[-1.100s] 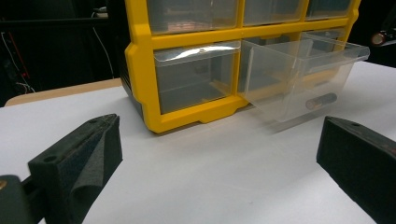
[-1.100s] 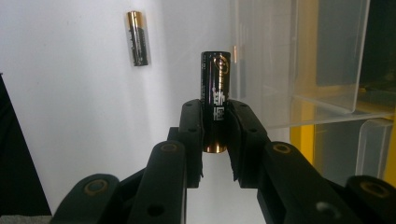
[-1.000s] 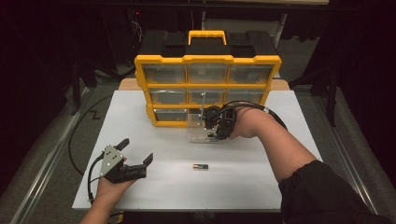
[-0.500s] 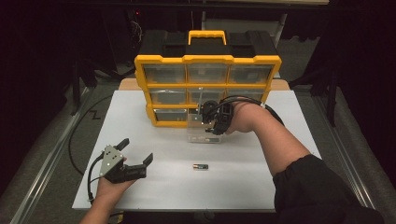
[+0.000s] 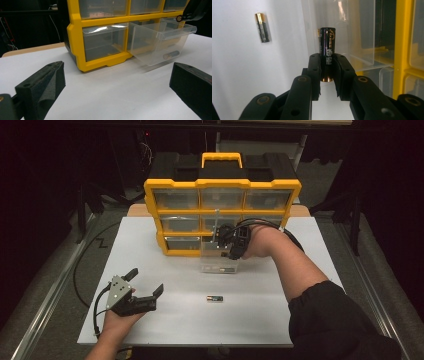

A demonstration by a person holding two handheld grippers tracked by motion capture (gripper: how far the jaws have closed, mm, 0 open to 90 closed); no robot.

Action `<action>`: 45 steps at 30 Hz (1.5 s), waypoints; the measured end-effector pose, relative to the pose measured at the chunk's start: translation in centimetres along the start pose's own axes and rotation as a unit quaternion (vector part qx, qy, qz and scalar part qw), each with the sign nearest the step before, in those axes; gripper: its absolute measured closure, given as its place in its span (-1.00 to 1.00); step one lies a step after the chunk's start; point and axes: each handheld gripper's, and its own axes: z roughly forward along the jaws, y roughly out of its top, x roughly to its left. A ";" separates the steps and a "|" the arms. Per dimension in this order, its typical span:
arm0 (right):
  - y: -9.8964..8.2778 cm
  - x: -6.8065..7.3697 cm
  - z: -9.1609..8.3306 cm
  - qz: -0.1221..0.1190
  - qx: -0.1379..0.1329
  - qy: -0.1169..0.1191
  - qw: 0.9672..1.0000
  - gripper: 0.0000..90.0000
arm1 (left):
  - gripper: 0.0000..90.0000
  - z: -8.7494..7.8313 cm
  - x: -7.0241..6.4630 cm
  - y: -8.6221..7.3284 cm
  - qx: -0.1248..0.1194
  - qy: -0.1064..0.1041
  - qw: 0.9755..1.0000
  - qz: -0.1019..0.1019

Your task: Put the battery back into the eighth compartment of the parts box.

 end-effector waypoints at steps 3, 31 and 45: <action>0.0 -0.2 0.2 0.000 0.000 -0.003 1.000 0.75 | -0.97 0.0 0.0 0.0 0.001 0.000 1.000 0.001; 0.2 -1.2 0.8 0.017 0.000 -0.013 1.000 0.50 | -0.97 0.0 0.1 0.0 -0.001 -0.001 1.000 0.001; -0.6 1.4 0.5 0.015 -0.002 -0.005 1.000 0.28 | -0.97 0.1 -0.1 0.0 0.001 -0.002 1.000 0.003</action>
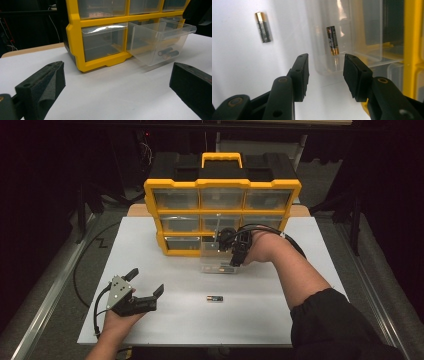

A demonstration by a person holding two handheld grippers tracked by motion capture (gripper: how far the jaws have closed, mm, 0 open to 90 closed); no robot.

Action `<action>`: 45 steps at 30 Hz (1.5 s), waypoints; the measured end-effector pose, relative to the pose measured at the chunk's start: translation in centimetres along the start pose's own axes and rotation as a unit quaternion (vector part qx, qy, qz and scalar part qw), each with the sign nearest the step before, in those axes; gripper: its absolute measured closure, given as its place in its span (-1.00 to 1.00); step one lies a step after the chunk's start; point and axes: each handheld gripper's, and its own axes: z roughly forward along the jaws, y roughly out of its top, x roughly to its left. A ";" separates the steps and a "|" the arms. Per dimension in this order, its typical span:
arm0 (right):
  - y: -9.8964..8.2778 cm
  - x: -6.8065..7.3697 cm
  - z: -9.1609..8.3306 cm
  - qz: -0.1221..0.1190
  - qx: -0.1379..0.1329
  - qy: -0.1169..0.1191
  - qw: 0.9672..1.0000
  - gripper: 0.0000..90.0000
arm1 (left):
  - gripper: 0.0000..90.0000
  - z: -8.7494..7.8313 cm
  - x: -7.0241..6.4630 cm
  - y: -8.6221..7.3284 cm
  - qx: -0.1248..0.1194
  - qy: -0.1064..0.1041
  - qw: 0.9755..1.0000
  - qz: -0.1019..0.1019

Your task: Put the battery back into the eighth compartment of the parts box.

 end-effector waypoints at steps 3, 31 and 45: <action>-0.2 0.6 0.1 -0.004 0.004 0.001 1.000 0.28 | -0.97 0.0 0.0 0.0 0.001 -0.001 1.000 0.001; -0.5 4.5 2.9 -0.018 -0.006 0.037 0.999 0.12 | -0.97 0.0 -0.1 0.0 0.001 -0.002 1.000 0.003; -1.3 5.6 4.5 -0.011 -0.005 0.048 0.999 -0.08 | -0.97 0.0 -0.1 0.0 -0.001 -0.003 1.000 0.001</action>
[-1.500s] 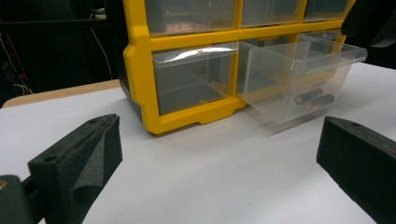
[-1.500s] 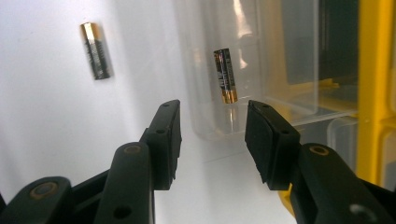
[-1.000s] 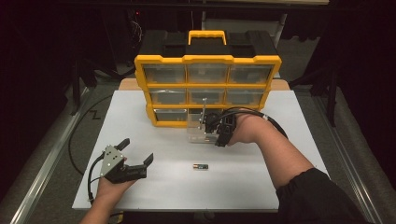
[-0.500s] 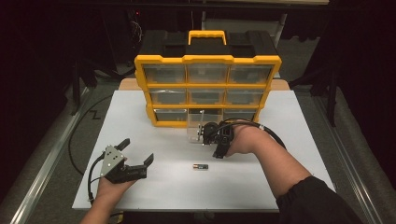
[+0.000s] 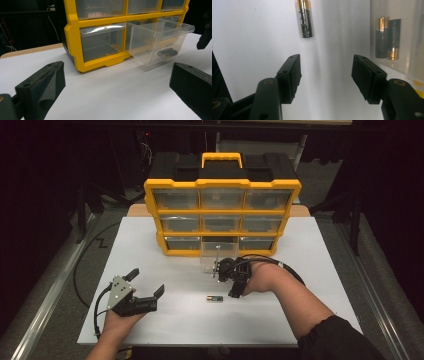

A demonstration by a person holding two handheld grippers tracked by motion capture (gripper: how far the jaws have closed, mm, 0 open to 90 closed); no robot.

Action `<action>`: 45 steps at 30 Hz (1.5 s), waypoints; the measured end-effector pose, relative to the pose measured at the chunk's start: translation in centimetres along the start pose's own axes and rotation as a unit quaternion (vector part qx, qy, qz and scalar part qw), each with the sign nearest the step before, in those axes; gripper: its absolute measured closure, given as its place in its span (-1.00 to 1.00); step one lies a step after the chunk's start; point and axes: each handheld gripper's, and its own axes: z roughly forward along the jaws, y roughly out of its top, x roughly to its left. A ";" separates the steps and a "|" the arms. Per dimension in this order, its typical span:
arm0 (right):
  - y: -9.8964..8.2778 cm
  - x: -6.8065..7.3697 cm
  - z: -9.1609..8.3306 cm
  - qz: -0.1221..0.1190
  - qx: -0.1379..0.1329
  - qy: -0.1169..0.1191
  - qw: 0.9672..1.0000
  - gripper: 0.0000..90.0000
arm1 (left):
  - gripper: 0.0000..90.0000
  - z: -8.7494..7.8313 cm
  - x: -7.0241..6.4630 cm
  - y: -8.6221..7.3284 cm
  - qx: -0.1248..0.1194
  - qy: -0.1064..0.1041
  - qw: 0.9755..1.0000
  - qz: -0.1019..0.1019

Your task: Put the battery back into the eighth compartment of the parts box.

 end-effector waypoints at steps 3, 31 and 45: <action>-0.2 0.2 0.5 0.002 0.001 0.001 1.000 -0.14 | -0.97 0.0 0.0 0.0 0.000 0.000 1.000 0.000; -0.4 2.1 4.3 -0.007 -0.002 0.026 1.000 -0.32 | -0.97 0.0 -0.1 0.0 0.000 -0.002 1.000 0.002; 0.9 2.2 5.0 -0.019 -0.013 0.027 0.999 -0.25 | -0.97 0.0 -0.1 0.0 0.002 -0.005 1.000 0.004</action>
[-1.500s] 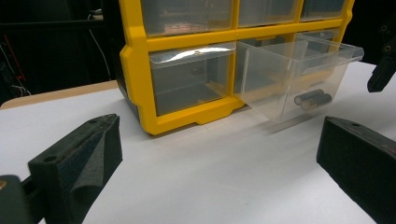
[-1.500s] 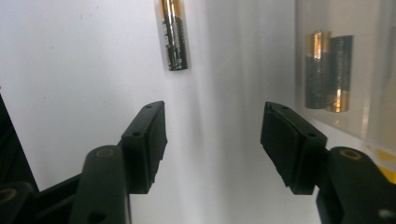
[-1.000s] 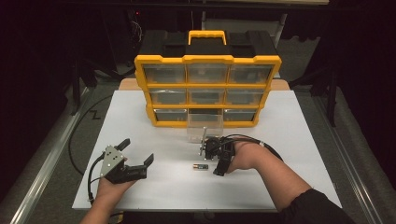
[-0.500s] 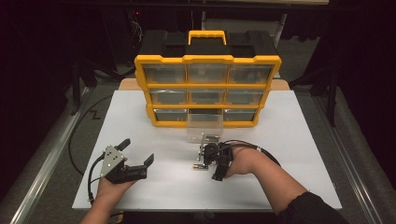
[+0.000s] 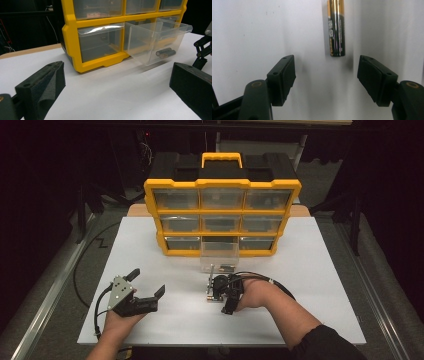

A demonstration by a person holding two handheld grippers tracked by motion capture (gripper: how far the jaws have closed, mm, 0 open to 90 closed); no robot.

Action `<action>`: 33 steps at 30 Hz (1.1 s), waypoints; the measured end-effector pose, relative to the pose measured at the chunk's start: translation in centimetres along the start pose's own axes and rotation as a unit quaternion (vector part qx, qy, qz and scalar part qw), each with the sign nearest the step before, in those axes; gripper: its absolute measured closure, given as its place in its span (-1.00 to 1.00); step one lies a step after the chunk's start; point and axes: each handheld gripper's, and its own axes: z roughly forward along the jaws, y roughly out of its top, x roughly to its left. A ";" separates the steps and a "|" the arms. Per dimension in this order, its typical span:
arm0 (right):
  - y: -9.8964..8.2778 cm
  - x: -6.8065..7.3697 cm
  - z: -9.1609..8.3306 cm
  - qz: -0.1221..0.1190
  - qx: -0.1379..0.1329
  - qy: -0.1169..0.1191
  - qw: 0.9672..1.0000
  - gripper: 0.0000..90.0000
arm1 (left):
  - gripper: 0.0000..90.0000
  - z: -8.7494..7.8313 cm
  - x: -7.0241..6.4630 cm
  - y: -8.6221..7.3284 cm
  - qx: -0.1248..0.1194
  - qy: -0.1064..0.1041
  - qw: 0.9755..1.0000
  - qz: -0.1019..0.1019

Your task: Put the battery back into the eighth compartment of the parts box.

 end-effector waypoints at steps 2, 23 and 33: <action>0.2 0.0 0.1 -0.004 -0.001 0.001 1.000 -0.22 | -0.97 0.0 0.0 0.0 0.000 0.000 1.000 -0.001; 1.4 -0.3 0.0 -0.019 -0.016 -0.015 1.000 0.48 | -0.97 0.0 0.0 0.0 -0.002 0.000 1.000 -0.002; 1.8 -0.4 0.1 -0.032 -0.012 -0.019 0.999 0.65 | -0.97 0.0 0.0 0.0 -0.004 0.000 1.000 -0.003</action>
